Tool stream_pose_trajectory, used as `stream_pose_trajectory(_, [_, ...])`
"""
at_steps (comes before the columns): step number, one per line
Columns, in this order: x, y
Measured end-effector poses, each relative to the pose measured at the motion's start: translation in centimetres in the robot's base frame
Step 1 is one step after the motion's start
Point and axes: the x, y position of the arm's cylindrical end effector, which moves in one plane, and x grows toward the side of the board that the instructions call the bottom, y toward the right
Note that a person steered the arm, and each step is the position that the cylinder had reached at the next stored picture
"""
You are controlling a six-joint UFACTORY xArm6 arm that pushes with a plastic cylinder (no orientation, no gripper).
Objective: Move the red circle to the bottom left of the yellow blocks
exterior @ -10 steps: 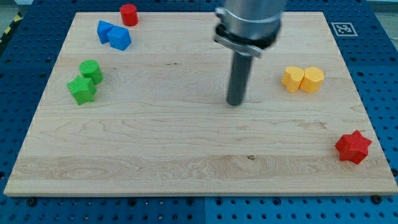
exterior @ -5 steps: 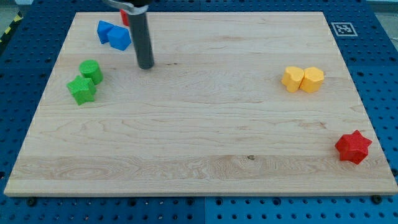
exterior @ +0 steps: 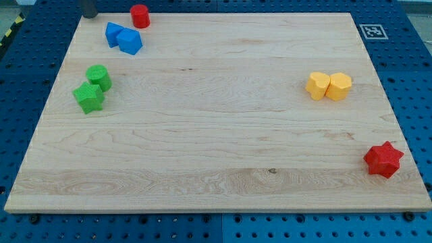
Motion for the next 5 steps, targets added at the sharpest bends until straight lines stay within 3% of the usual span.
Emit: stream_pose_trajectory(5, [0.0, 6.0])
